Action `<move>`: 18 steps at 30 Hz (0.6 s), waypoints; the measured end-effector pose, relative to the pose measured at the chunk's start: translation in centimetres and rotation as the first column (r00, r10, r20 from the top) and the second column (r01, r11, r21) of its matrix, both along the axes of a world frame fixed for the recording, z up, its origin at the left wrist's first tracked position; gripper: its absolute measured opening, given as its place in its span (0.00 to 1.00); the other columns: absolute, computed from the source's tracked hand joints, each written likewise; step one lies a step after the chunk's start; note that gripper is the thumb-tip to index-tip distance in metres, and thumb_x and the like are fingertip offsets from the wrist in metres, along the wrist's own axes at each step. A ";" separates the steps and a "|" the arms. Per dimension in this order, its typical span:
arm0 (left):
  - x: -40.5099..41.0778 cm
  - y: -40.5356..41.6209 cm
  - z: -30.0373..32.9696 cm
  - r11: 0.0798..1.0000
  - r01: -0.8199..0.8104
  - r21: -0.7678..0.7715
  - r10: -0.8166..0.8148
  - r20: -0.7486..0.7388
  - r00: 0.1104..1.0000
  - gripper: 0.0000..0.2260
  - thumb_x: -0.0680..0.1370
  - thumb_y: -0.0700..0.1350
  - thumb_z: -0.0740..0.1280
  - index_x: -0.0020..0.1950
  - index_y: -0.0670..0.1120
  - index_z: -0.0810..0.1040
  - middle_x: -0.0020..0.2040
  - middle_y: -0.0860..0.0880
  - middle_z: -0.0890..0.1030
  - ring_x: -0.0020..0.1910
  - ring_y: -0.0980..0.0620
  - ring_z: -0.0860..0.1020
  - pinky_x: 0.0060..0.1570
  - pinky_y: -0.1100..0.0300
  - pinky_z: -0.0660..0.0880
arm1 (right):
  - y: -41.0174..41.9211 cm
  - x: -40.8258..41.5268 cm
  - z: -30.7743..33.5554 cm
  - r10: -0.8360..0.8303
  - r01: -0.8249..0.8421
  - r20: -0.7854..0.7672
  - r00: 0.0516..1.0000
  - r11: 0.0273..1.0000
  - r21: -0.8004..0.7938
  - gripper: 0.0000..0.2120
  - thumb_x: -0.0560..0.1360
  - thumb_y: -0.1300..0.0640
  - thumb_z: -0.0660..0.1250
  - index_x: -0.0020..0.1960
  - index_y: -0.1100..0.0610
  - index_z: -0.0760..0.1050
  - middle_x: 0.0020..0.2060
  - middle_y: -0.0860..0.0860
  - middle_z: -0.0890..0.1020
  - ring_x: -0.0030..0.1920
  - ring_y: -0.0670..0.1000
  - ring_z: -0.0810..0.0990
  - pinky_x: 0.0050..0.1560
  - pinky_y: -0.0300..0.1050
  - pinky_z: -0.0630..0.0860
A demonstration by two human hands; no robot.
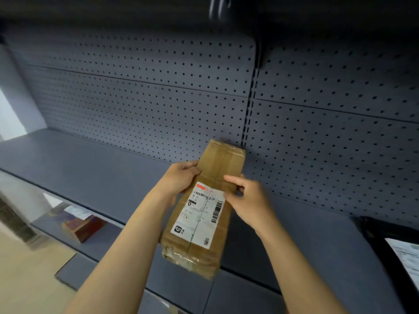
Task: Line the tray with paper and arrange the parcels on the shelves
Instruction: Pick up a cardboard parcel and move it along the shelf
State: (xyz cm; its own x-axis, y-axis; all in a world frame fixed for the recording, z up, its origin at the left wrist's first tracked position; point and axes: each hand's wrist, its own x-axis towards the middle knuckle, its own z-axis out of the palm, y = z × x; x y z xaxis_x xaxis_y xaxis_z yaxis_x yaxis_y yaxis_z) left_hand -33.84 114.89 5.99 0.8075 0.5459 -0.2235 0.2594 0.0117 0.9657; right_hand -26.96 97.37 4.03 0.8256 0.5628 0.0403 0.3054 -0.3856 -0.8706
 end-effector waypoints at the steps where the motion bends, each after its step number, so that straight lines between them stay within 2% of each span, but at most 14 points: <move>1: 0.1 0.5 -0.7 1.000 -0.002 -0.020 0.002 -0.005 1.000 0.13 0.83 0.40 0.62 0.64 0.46 0.84 0.53 0.41 0.88 0.43 0.46 0.85 0.52 0.50 0.84 | 0.7 0.2 -0.5 -0.001 0.001 -0.018 1.000 1.000 -0.002 0.24 0.76 0.60 0.71 0.71 0.48 0.76 0.64 0.49 0.81 0.48 0.38 0.79 0.47 0.33 0.77; 3: 0.0 1.4 -2.1 1.000 -0.002 -0.031 0.001 -0.036 0.999 0.13 0.83 0.40 0.63 0.64 0.45 0.83 0.51 0.42 0.89 0.42 0.47 0.86 0.48 0.54 0.84 | 2.0 0.4 -1.7 -0.016 0.016 -0.066 0.998 1.000 -0.012 0.26 0.76 0.60 0.72 0.71 0.45 0.74 0.61 0.48 0.82 0.42 0.35 0.75 0.42 0.32 0.73; 6: -0.2 2.0 -4.0 0.997 0.045 -0.066 -0.051 -0.090 0.995 0.07 0.82 0.43 0.67 0.56 0.51 0.83 0.44 0.48 0.89 0.40 0.51 0.87 0.44 0.57 0.84 | 3.1 0.4 -3.5 -0.044 0.042 -0.106 0.993 0.999 -0.029 0.26 0.77 0.59 0.70 0.73 0.45 0.72 0.60 0.48 0.80 0.42 0.35 0.74 0.37 0.29 0.71; 8: -0.3 2.3 -5.2 0.997 0.068 -0.022 -0.070 -0.115 0.991 0.08 0.81 0.43 0.69 0.56 0.55 0.79 0.46 0.50 0.87 0.41 0.52 0.86 0.43 0.60 0.83 | 3.3 0.1 -4.6 -0.072 0.070 -0.130 0.989 0.997 -0.020 0.25 0.78 0.56 0.69 0.74 0.46 0.71 0.69 0.48 0.77 0.55 0.41 0.78 0.48 0.32 0.75; 9: -0.3 2.4 -5.7 0.998 0.069 0.008 -0.068 -0.116 0.991 0.10 0.80 0.43 0.70 0.59 0.56 0.79 0.47 0.51 0.86 0.41 0.54 0.86 0.41 0.63 0.82 | 3.3 -0.1 -5.0 -0.091 0.091 -0.153 0.984 0.996 -0.006 0.24 0.78 0.55 0.69 0.73 0.45 0.72 0.73 0.48 0.73 0.63 0.45 0.77 0.55 0.37 0.76; 10: -0.3 2.5 -6.1 0.998 0.059 0.020 -0.057 -0.109 0.992 0.11 0.80 0.44 0.70 0.60 0.56 0.79 0.47 0.52 0.86 0.40 0.56 0.85 0.39 0.66 0.81 | 3.3 -0.3 -5.3 -0.105 0.109 -0.183 0.978 0.994 0.011 0.24 0.78 0.54 0.68 0.73 0.44 0.72 0.74 0.47 0.72 0.67 0.47 0.74 0.58 0.40 0.75; 12: -0.3 2.7 -6.5 0.996 0.059 0.066 -0.051 -0.115 0.992 0.11 0.80 0.46 0.71 0.61 0.55 0.80 0.47 0.54 0.85 0.41 0.59 0.84 0.39 0.69 0.80 | 3.3 -0.5 -5.5 -0.114 0.124 -0.230 0.967 0.992 0.029 0.22 0.79 0.53 0.67 0.72 0.42 0.73 0.72 0.47 0.74 0.65 0.46 0.75 0.55 0.40 0.73; 15: 0.2 2.7 -6.8 0.969 0.084 0.234 -0.053 -0.134 0.990 0.18 0.79 0.49 0.71 0.69 0.51 0.78 0.49 0.58 0.83 0.50 0.56 0.82 0.54 0.61 0.78 | 3.3 -0.5 -5.4 -0.118 0.129 -0.232 0.965 0.991 0.029 0.20 0.80 0.54 0.67 0.71 0.43 0.75 0.70 0.45 0.76 0.60 0.42 0.74 0.53 0.36 0.71; 17: 0.2 2.5 -6.6 0.946 0.070 0.315 -0.024 -0.148 0.989 0.23 0.78 0.50 0.72 0.73 0.52 0.75 0.48 0.61 0.79 0.52 0.55 0.79 0.54 0.62 0.72 | 3.1 -0.5 -5.4 -0.112 0.122 -0.240 0.964 0.992 0.025 0.20 0.80 0.53 0.67 0.71 0.43 0.75 0.66 0.44 0.76 0.52 0.38 0.75 0.43 0.27 0.71; 18: 0.2 2.4 -6.5 0.930 0.073 0.361 -0.014 -0.165 0.986 0.25 0.78 0.52 0.72 0.74 0.52 0.74 0.51 0.59 0.79 0.54 0.53 0.79 0.55 0.61 0.72 | 3.0 -0.5 -5.4 -0.104 0.115 -0.249 0.963 0.993 0.029 0.20 0.80 0.53 0.67 0.72 0.43 0.74 0.63 0.44 0.76 0.47 0.35 0.75 0.36 0.24 0.72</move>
